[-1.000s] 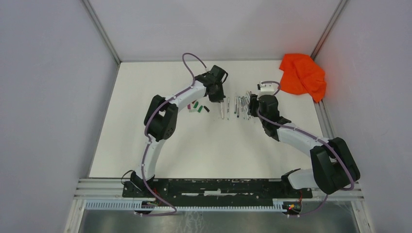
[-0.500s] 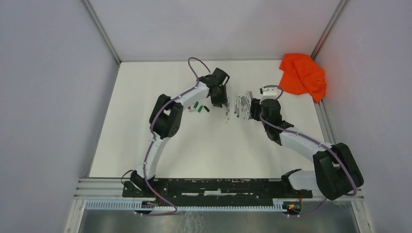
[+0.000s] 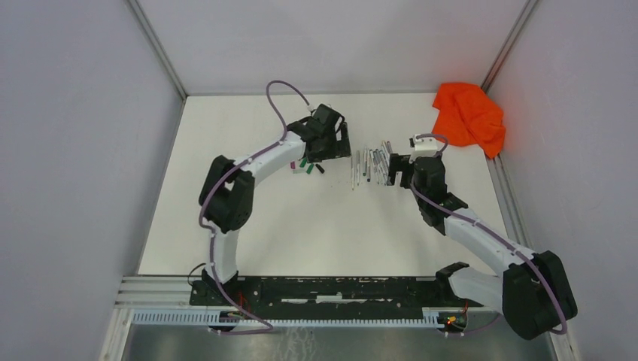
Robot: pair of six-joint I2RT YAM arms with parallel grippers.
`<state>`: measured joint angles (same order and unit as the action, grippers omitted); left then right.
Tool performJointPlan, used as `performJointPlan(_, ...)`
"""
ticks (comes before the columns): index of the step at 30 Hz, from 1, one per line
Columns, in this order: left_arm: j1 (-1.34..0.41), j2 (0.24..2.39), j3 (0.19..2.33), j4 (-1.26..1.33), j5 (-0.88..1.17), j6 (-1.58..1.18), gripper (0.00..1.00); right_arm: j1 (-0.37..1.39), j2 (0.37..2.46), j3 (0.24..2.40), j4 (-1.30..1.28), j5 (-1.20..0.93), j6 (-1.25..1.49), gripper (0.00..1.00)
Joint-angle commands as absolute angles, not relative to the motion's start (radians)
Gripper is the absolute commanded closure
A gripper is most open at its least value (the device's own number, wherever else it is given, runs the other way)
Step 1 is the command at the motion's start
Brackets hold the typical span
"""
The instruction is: Open the pen caps
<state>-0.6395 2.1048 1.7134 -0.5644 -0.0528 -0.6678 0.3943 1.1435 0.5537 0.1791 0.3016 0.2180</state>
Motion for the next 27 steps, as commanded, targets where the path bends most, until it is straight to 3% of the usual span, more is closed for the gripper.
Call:
performJointPlan(1, -0.701, 1.787, 1.546, -0.438, -0.309, -0.677, 0.00, 0.396, 1.040, 0.509, 0.137, 0.341, 0.196, 0.02)
performJointPlan(7, -0.842, 1.417, 1.228, -0.345, -0.697, -0.687, 0.00, 0.431, 0.909, 0.441, 0.089, 0.443, 0.196, 0.02)
performJointPlan(16, -0.955, 1.005, 0.857, -0.371, -1.039, -0.829, 0.00, 0.502, 0.791, 0.360, 0.056, 0.531, 0.181, 0.02)
performJointPlan(27, -0.990, 0.913, 0.764, -0.497, -1.170, -0.945, 0.00, 0.616, 0.758, 0.359, 0.046, 0.704, 0.205, 0.02)
